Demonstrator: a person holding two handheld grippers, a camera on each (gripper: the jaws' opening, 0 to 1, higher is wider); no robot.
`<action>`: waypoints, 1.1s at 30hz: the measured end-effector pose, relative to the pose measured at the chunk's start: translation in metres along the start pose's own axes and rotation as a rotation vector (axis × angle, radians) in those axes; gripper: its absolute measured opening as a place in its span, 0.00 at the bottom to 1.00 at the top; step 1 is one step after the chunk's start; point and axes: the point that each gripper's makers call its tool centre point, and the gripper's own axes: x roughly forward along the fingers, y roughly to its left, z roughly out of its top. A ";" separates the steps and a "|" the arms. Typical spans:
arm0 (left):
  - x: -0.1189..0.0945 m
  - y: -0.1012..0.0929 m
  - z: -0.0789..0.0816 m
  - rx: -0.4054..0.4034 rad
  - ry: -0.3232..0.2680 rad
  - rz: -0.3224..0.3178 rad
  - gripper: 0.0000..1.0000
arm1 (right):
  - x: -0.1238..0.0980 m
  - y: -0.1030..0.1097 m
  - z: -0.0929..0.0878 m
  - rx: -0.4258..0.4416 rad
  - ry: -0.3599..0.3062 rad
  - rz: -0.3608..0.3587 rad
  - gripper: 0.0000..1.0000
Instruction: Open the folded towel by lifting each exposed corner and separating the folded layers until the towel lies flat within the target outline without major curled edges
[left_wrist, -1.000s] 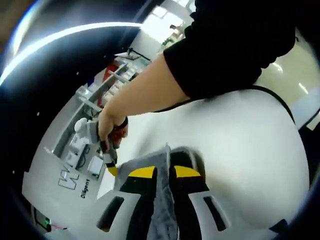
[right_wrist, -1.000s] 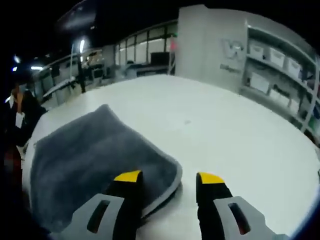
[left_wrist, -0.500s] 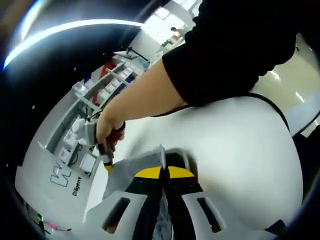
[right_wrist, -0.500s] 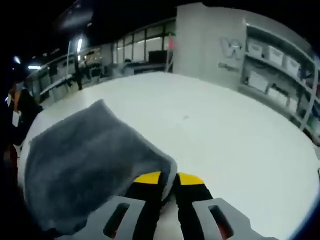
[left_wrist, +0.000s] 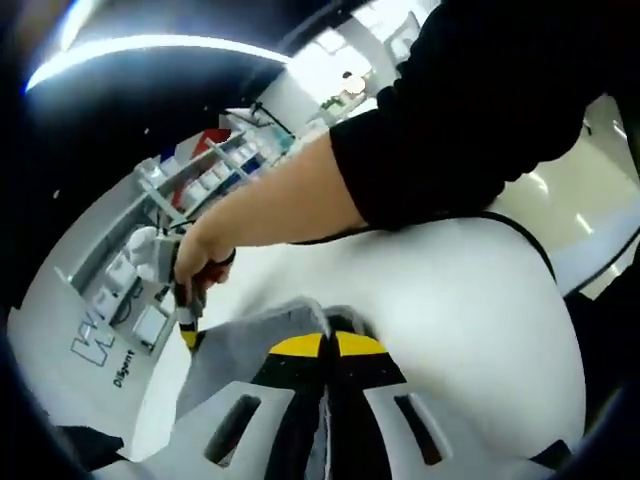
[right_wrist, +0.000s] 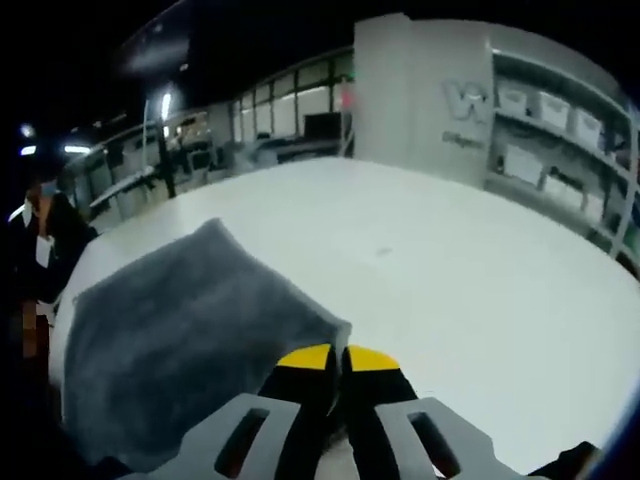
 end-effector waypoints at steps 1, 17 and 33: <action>0.000 -0.002 0.003 -0.030 -0.019 -0.014 0.02 | 0.000 0.001 0.000 -0.023 0.000 0.002 0.00; -0.009 0.015 0.011 -0.208 -0.172 -0.035 0.01 | 0.002 -0.004 0.014 0.013 -0.076 0.016 0.00; -0.013 0.020 0.004 -0.201 -0.158 -0.039 0.01 | 0.003 0.002 0.013 -0.055 -0.074 0.001 0.00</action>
